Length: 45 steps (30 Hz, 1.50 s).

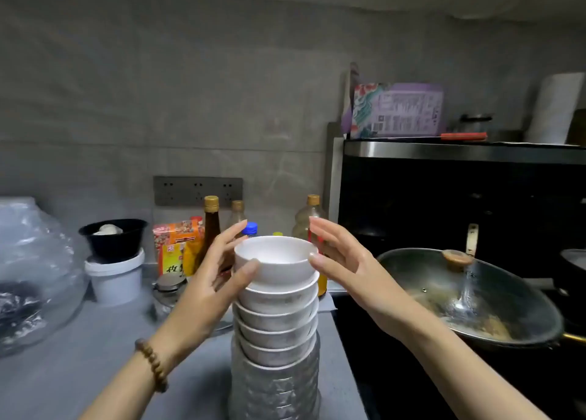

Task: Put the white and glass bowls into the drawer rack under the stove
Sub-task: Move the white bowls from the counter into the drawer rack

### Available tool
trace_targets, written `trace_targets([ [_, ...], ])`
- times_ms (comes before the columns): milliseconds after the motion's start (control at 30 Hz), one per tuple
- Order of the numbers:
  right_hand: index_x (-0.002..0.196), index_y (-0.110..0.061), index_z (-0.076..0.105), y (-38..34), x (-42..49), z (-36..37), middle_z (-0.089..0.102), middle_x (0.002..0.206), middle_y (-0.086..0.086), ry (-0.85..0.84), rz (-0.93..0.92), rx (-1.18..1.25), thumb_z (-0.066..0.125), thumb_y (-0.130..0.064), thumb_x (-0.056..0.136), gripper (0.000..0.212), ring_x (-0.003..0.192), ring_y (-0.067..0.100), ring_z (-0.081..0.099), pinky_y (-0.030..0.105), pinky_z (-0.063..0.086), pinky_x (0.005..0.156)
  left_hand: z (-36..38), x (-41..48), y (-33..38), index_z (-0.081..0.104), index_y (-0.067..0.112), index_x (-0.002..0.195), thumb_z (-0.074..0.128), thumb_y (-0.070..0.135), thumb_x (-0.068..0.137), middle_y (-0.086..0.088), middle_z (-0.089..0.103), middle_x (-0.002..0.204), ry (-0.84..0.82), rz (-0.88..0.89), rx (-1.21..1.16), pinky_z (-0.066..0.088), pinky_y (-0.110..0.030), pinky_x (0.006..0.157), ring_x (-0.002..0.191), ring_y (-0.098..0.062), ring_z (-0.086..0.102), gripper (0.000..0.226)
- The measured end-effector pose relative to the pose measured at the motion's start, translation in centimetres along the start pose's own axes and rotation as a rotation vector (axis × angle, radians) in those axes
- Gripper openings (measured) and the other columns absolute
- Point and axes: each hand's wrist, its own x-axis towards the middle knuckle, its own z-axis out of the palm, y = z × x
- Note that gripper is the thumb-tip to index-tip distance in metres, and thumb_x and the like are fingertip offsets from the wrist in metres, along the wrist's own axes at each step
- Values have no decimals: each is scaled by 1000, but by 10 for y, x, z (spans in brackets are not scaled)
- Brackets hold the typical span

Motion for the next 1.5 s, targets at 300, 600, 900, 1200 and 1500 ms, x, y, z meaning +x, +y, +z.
trace_targets([
  [300, 126, -31, 54, 8, 0, 17, 65, 118, -17, -3, -52, -64, 74, -42, 67, 64, 114, 1, 59, 22, 47, 97, 0, -2, -4, 42, 54, 123, 57, 74, 61, 19, 55, 124, -58, -19, 44, 48, -14, 80, 113, 4, 53, 67],
  [600, 115, -31, 61, 3, 0, 23, 51, 138, -9, 40, -72, -120, 74, -43, 65, 53, 115, 3, 59, 37, 45, 104, 0, -2, 0, 52, 44, 110, 62, 57, 70, 8, 62, 114, -56, -16, 0, 53, -15, 69, 103, -12, 62, 42],
  [900, 110, -21, 65, -2, 6, 26, 49, 138, -11, 120, -150, -79, 72, -32, 72, 40, 112, 5, 61, 21, 53, 86, 5, 9, 3, 55, 39, 106, 68, 56, 67, 2, 65, 110, 39, 85, -77, 51, -14, 68, 95, -4, 65, 44],
  [1200, 85, -19, 66, -36, -10, 24, 56, 133, -2, 176, -267, -12, 69, -25, 74, 13, 102, 2, 64, 17, 52, 77, 23, 6, 38, 50, 35, 101, 67, 51, 73, -5, 64, 107, 112, 222, -169, 54, -21, 68, 96, -18, 65, 37],
  [1500, 111, -28, 68, -54, -143, -39, 67, 118, -7, 139, -87, -307, 67, -46, 72, 43, 111, 11, 62, 27, 51, 92, 112, -55, 57, 54, 34, 96, 66, 59, 70, 2, 66, 89, -97, 79, -271, 57, -26, 61, 75, -5, 67, 38],
])
